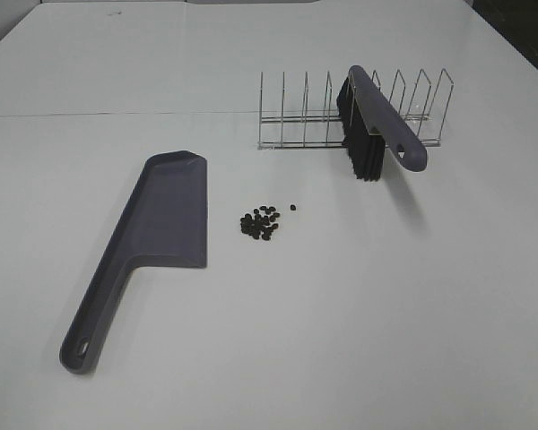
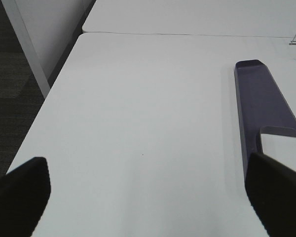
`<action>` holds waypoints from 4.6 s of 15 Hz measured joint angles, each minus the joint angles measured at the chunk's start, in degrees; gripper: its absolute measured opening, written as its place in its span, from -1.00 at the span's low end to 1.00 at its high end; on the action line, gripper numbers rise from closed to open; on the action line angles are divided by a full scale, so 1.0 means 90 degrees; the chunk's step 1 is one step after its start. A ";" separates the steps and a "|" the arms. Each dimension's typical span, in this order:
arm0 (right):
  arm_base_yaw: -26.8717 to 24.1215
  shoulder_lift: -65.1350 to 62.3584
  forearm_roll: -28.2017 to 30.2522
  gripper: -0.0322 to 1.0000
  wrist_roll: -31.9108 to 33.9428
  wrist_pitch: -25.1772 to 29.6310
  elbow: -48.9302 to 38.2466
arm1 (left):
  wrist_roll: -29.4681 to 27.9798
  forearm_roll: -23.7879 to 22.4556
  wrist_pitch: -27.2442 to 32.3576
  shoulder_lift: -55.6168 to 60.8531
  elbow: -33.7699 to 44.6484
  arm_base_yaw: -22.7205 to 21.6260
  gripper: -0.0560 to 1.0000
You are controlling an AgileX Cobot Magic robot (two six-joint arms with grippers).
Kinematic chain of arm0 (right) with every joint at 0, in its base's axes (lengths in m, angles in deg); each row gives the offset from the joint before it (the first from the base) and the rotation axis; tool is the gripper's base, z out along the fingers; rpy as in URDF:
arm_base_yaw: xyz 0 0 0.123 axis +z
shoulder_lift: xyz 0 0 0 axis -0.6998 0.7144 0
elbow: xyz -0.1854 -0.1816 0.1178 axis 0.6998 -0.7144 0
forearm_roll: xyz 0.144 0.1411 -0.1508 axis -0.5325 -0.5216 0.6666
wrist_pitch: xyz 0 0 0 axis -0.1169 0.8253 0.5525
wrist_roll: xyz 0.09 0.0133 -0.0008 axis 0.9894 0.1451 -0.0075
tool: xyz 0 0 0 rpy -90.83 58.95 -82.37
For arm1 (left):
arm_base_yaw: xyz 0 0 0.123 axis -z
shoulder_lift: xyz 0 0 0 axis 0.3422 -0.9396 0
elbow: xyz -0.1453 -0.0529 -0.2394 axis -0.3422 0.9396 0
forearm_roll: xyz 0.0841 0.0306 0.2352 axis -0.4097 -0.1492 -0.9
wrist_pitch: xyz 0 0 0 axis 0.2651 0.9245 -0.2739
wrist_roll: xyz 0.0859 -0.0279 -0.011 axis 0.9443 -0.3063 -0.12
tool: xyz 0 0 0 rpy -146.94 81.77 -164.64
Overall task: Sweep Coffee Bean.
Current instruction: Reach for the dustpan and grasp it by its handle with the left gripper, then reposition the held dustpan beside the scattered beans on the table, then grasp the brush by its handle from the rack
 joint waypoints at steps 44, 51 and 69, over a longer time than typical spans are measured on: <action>0.0000 0.0000 -0.0006 0.30 0.0000 0.0000 0.0000 | -0.1878 -0.0032 -0.2120 -1.3274 -0.4253 0.3100 -0.28; 0.0000 0.0000 -0.0006 0.30 0.0000 0.0000 0.0000 | -0.1872 -0.0108 -0.2044 -1.3274 -0.4259 0.3100 -0.28; 0.0000 0.1063 0.0025 0.51 0.1006 -0.0019 0.0236 | -0.1350 -0.0726 -0.0987 -1.1650 -0.4259 0.3100 -0.28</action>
